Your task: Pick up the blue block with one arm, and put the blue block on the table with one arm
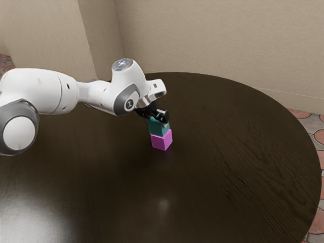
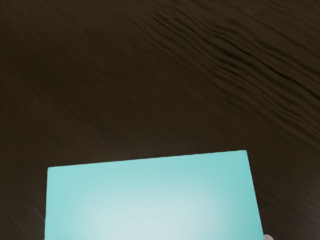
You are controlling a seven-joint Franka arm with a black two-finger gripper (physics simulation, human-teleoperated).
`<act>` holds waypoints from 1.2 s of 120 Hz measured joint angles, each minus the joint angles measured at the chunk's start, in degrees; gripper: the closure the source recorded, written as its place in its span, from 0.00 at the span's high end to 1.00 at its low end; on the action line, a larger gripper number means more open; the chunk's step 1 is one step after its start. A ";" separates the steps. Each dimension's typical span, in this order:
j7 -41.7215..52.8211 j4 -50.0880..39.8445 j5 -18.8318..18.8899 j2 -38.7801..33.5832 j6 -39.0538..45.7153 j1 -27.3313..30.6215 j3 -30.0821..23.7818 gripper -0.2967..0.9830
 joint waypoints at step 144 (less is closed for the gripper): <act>-0.11 -8.68 1.39 -2.24 3.89 7.79 0.52 0.56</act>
